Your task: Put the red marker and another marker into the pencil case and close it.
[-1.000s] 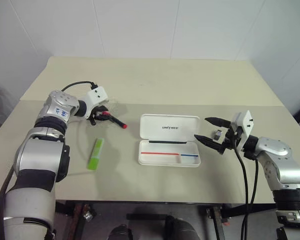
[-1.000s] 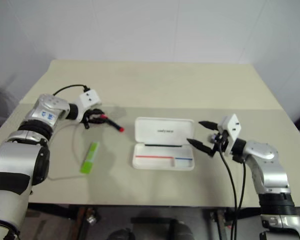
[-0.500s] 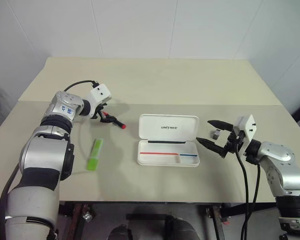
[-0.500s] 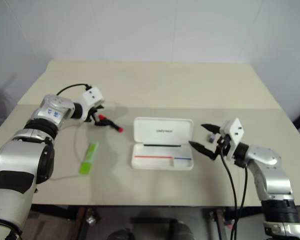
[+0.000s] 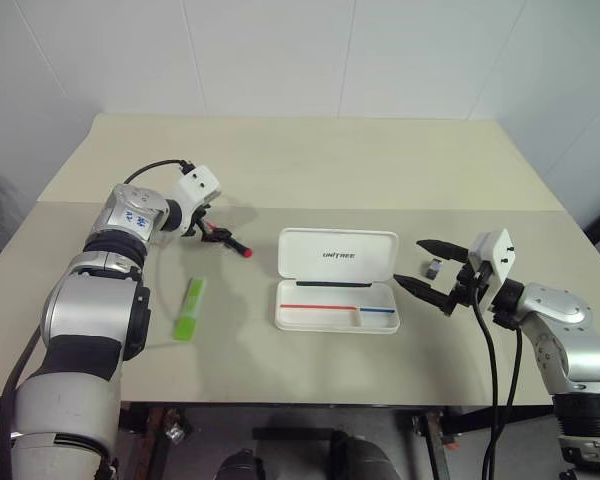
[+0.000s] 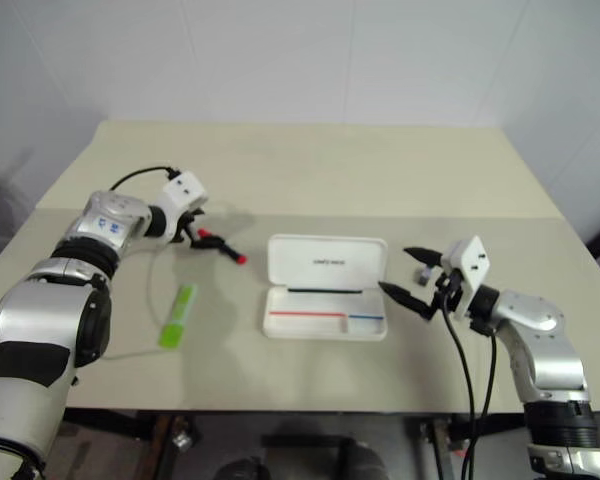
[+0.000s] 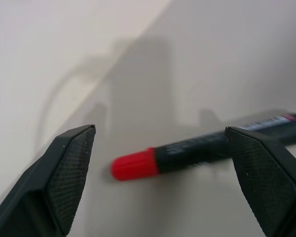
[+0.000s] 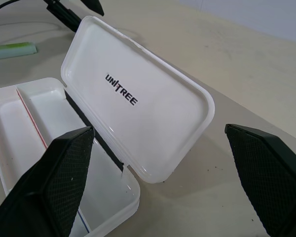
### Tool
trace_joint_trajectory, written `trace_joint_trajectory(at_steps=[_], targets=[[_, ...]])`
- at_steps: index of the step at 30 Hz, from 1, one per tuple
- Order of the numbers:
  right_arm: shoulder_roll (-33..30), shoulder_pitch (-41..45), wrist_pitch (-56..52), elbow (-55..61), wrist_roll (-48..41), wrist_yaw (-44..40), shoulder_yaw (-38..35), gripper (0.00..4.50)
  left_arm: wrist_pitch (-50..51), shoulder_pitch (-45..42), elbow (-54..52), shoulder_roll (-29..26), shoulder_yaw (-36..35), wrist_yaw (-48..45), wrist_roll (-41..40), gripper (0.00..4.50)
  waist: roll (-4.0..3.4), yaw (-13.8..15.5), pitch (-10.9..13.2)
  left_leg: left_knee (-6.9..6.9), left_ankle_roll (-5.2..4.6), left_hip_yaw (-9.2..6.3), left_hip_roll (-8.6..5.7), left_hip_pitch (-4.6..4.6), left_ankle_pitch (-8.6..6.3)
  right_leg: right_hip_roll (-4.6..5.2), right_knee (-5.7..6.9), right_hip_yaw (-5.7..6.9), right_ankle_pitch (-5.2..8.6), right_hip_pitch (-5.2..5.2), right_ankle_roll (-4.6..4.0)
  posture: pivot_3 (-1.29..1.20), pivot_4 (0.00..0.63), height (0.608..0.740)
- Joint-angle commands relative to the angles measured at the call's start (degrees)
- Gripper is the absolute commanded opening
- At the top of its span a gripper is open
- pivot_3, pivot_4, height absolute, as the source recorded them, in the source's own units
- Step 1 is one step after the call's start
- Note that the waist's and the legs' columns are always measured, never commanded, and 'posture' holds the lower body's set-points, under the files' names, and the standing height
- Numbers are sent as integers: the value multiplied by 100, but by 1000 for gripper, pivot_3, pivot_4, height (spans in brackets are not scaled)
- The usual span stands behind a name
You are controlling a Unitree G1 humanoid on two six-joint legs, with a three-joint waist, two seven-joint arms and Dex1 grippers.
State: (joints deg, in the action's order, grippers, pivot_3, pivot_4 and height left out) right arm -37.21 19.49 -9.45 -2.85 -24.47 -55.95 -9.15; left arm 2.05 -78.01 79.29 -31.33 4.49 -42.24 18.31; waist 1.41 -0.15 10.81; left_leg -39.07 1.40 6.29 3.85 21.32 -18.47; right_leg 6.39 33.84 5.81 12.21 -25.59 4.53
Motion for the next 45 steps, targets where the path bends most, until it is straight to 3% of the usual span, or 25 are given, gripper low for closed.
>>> trace_joint_trajectory(at_steps=[1,8,17,22,27,34,39,45], targets=[[-53,3,6,195,-97,40,-172,4500,161,-365,-133,23,-119,634,-58,4465,0,2,0,0,0,0,0,0,0,0,0,0,0,0,0,0,150,740],[-32,120,-5,88,-58,5,-107,4500,653,-323,-215,381,-467,1309,-407,4465,0,6,0,0,1,1,-1,0,1,0,0,0,-1,0,2,0,150,740],[-34,291,-27,-27,-25,-69,-45,4500,1408,-288,-378,996,-1625,3362,-1512,4465,1,1,1,0,2,1,-2,-1,1,1,-1,-2,-2,0,4,0,150,740],[-20,332,-36,-37,-22,-83,-24,4500,1734,-279,-551,1241,-1791,3964,-1750,4465,2,3,1,0,4,1,-3,-1,3,1,-1,-3,-3,0,6,0,150,740],[-11,300,-42,-3,-20,-62,-28,4500,1382,-93,-960,1383,-1584,4189,-1655,4465,2,2,1,0,6,2,-3,-2,4,1,-2,-3,-4,1,6,0,150,740],[-15,241,-68,52,-39,-46,-51,4500,1705,1032,-3006,1810,-1371,4699,-1643,4465,2,11,1,-1,8,5,-3,-6,4,1,-2,-8,-5,3,8,0,150,740],[-5,311,-72,-9,-17,-70,-2,4500,2435,2009,-5001,2483,-1343,5170,-1701,4465,2,26,1,-3,7,8,-4,-5,5,1,-1,-15,-7,3,11,0,150,740],[-1,381,-64,-79,-5,-94,45,4500,3174,2217,-5766,3093,-1857,5981,-2016,4465,2,36,0,-7,5,7,-5,-11,5,1,-1,-19,-10,8,12,0,150,740]])
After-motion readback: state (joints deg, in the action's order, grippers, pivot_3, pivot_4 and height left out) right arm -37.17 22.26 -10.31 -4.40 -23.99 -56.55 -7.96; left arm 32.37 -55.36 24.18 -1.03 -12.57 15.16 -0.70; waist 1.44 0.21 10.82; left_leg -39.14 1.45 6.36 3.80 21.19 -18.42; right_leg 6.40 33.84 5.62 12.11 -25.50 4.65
